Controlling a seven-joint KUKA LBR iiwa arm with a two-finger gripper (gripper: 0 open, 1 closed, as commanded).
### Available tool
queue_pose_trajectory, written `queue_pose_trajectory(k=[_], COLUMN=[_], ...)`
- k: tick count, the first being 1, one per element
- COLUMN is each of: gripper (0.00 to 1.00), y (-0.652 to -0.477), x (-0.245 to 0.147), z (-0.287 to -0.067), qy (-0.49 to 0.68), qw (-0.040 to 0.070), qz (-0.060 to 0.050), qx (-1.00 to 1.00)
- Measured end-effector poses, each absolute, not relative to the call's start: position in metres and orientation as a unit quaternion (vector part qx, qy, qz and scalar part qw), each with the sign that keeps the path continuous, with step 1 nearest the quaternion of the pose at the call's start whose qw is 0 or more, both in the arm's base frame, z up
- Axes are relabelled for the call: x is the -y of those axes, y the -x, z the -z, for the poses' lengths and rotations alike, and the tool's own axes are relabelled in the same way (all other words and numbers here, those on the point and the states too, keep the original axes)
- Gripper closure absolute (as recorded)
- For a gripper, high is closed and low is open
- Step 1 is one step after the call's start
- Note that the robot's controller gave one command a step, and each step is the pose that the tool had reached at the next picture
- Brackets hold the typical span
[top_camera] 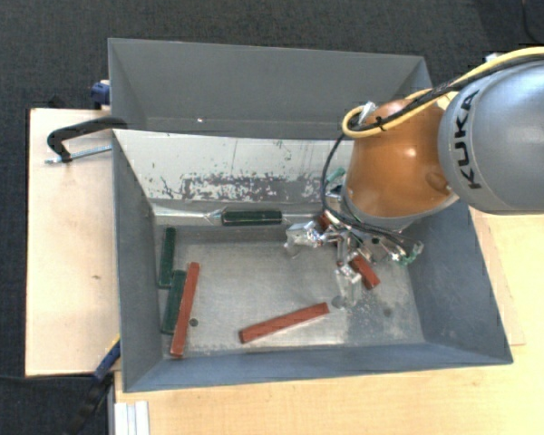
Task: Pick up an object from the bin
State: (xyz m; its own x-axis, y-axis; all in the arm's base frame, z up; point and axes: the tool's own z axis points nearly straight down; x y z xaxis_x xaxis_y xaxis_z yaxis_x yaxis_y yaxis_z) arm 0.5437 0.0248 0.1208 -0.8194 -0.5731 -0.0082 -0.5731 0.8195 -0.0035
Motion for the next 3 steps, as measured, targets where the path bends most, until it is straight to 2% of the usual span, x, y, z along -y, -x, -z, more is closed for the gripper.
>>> queue_pose_trajectory(k=[1,2,3], gripper=[0.0,1.0,1.0], y=[-0.513,-0.495,-0.495], x=[-0.031,-0.039,-0.039], z=[-0.087,-0.072,-0.072], qy=[0.294,0.512,0.512], qw=[0.002,0.004,0.004], qz=[0.0,0.001,0.001], qx=[-0.956,-0.859,-0.859])
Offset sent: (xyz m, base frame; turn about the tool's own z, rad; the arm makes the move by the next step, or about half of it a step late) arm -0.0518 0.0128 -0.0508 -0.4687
